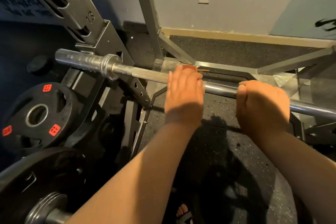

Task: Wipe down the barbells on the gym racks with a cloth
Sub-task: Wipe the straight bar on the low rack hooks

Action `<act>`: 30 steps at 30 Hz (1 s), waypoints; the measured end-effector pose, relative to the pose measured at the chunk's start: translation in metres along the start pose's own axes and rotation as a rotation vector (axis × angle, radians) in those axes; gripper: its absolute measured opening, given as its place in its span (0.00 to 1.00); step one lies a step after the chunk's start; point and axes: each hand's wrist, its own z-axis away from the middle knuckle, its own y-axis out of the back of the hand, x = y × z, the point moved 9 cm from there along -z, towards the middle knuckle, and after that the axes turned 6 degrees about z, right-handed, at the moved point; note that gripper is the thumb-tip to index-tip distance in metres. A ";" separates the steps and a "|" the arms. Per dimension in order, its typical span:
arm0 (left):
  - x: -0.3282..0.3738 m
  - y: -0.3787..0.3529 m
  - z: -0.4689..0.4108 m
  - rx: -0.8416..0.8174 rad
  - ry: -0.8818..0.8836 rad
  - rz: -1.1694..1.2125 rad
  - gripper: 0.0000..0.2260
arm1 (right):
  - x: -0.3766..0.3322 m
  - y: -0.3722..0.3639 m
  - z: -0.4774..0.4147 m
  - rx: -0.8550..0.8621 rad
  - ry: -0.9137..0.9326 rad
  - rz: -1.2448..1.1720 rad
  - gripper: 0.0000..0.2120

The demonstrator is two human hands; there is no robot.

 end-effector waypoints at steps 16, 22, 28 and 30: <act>-0.029 0.034 -0.022 0.075 -0.031 0.007 0.10 | -0.006 -0.003 -0.012 -0.041 0.127 0.160 0.14; -0.012 0.006 -0.025 0.203 0.251 -0.041 0.10 | 0.001 -0.010 -0.006 -0.081 0.057 0.058 0.19; 0.017 -0.009 -0.012 -0.020 -0.085 -0.008 0.13 | 0.007 -0.009 -0.014 -0.024 0.012 0.073 0.20; 0.000 0.006 -0.018 -0.042 -0.108 -0.035 0.13 | 0.007 -0.008 -0.016 -0.004 0.004 0.070 0.21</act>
